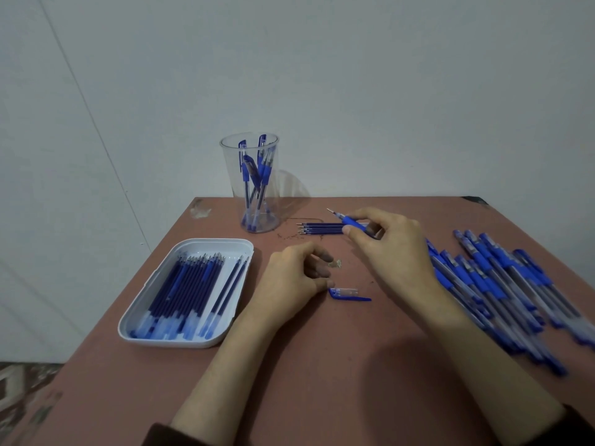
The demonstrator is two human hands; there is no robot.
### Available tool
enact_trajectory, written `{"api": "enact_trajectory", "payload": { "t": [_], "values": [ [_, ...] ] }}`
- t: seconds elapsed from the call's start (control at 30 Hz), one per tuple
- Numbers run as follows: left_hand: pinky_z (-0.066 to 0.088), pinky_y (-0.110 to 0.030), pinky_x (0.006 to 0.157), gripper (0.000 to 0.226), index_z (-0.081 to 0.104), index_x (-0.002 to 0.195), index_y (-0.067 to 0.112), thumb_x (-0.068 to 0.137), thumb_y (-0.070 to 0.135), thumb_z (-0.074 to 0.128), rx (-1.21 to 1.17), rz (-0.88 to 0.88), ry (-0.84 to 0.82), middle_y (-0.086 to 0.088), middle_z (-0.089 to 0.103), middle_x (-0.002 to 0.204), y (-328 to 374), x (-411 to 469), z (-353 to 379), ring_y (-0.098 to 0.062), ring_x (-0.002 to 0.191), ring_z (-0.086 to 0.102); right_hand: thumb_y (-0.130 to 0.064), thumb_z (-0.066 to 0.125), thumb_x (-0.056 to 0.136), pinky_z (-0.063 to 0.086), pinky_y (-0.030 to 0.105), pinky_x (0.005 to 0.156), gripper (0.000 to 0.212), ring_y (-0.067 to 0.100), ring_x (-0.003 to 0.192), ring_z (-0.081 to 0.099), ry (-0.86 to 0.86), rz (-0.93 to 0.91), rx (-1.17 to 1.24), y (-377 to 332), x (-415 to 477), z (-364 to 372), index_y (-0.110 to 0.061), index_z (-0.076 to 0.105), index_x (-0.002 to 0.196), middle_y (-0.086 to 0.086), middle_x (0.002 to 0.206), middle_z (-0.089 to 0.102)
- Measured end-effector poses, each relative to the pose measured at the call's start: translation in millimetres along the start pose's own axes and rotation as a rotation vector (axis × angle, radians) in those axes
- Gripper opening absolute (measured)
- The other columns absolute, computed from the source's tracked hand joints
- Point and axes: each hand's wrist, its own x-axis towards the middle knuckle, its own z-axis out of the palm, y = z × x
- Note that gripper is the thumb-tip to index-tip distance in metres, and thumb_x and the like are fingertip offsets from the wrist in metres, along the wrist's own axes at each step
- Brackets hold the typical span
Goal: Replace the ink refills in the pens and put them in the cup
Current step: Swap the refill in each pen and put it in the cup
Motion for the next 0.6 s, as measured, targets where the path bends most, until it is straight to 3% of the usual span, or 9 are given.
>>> {"api": "enact_trajectory", "payload": {
  "t": [0.17,0.3,0.47,0.53,0.6],
  "values": [
    [0.051,-0.018,0.065,0.016,0.072,0.095,0.025,0.08,0.025,0.075,-0.264,-0.091,0.155,0.005,0.071,0.081,1.2,2.8,-1.2,-0.002,0.069,0.062,-0.028,0.068,0.085,0.044,0.028,0.058,0.011,0.01,0.057,0.05,-0.058,-0.005,0.117,1.5,1.8,3.3,-0.029,0.073,0.095,-0.001,0.061,0.057],
    [0.044,-0.009,0.059,0.011,0.072,0.096,0.024,0.086,0.022,0.067,-0.59,-0.154,0.175,0.011,0.071,0.078,11.6,1.7,-7.4,0.007,0.07,0.062,-0.029,0.068,0.085,0.043,0.026,0.058,0.01,0.015,0.061,0.053,-0.165,-0.031,0.204,-0.6,-1.6,6.0,-0.032,0.073,0.093,-0.004,0.061,0.055],
    [0.044,-0.018,0.071,0.013,0.073,0.095,0.021,0.088,0.025,0.063,-0.759,-0.224,0.129,0.005,0.07,0.093,11.4,1.7,-8.2,-0.008,0.088,0.06,-0.03,0.07,0.083,0.042,0.02,0.056,0.008,0.002,0.054,0.049,-0.223,-0.056,0.215,-4.1,-5.6,7.5,-0.033,0.073,0.091,-0.015,0.056,0.055],
    [0.043,-0.02,0.073,0.011,0.073,0.093,0.02,0.087,0.024,0.064,-0.844,-0.251,0.164,0.007,0.069,0.084,10.2,3.0,-9.9,-0.009,0.086,0.059,-0.029,0.07,0.084,0.04,0.015,0.054,0.007,0.0,0.053,0.051,-0.231,-0.049,0.198,-4.6,-5.4,5.4,-0.034,0.072,0.089,-0.015,0.056,0.055],
    [0.045,-0.019,0.069,0.011,0.07,0.096,0.018,0.088,0.022,0.063,-0.945,-0.271,0.212,0.012,0.066,0.066,8.8,5.0,-13.5,-0.008,0.081,0.061,-0.03,0.07,0.083,0.041,0.018,0.055,0.007,0.002,0.056,0.052,-0.219,-0.043,0.15,-4.2,-4.6,2.7,-0.034,0.072,0.089,-0.01,0.061,0.058]
  ]
}}
